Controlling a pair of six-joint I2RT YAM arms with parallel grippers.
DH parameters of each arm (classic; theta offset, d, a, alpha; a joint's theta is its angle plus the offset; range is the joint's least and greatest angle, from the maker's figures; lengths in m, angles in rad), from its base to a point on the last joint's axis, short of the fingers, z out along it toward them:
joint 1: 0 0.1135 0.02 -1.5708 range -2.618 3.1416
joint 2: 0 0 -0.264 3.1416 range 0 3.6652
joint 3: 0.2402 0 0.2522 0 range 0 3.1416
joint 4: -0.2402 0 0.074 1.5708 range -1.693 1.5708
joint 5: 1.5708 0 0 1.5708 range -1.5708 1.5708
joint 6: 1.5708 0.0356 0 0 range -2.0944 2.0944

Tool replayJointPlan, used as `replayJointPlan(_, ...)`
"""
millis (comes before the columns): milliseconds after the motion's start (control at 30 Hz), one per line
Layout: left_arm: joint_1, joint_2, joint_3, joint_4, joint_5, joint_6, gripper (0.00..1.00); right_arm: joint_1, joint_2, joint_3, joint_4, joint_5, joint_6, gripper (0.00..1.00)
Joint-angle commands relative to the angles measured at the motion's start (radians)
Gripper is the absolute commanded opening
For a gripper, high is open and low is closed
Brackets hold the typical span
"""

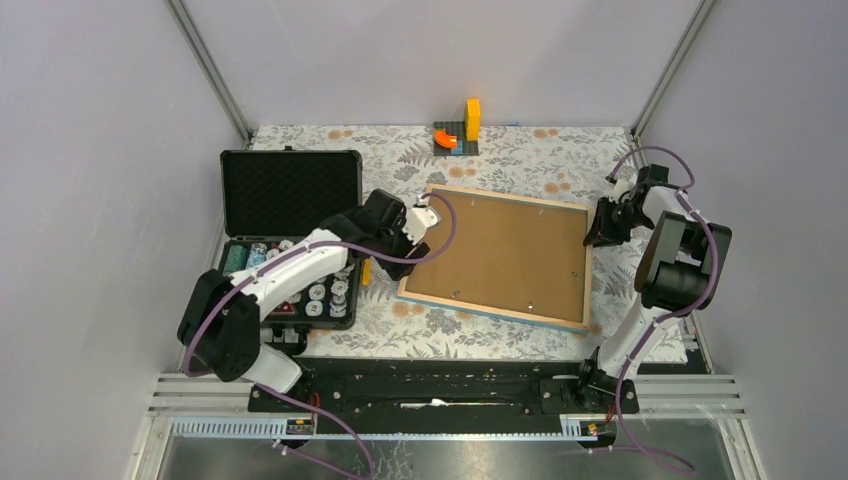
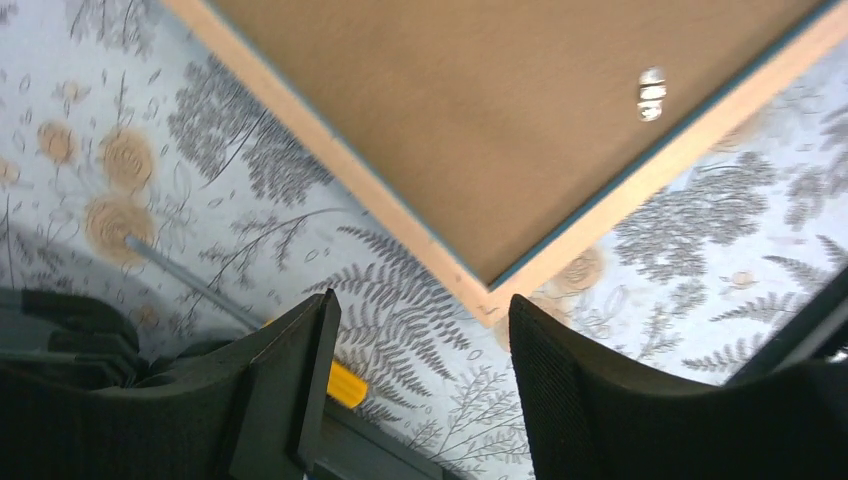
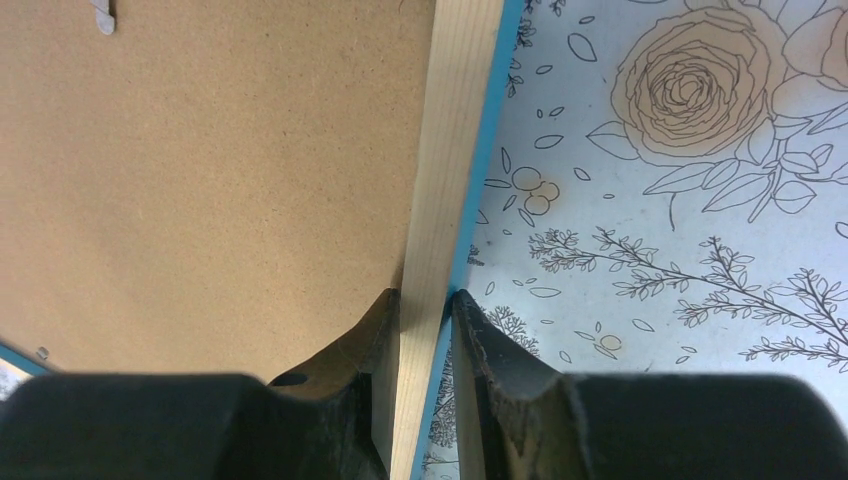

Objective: Take the photo out of the frame

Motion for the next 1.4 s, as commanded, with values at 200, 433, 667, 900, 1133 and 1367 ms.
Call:
replayJointPlan(200,-0.222,-0.102,0.050,0.104,-0.014,0.187,0.70,-0.012,-0.131,0.046,-0.091,-0.170,0.033,0.16)
replayJointPlan(433,-0.508,-0.019,0.015,0.155,-0.333,0.365,0.79,-0.013,-0.156,0.029,-0.090,-0.190,0.055,0.16)
replayJointPlan(667,-0.782,0.017,-0.155,0.531,-0.559,0.406,0.99,-0.014,-0.187,0.018,-0.092,-0.208,0.069,0.16)
replayJointPlan(900,-0.881,0.257,-0.108,0.687,-0.764,0.354,0.93,-0.014,-0.192,0.008,-0.088,-0.215,0.068,0.15)
replayJointPlan(1133,-0.883,0.410,-0.125,1.012,-0.926,0.421,0.89,-0.013,-0.203,-0.009,-0.087,-0.221,0.063,0.15)
replayJointPlan(1367,-0.881,0.571,-0.242,1.491,-1.051,0.684,0.75,-0.013,-0.218,-0.015,-0.092,-0.215,0.062,0.16)
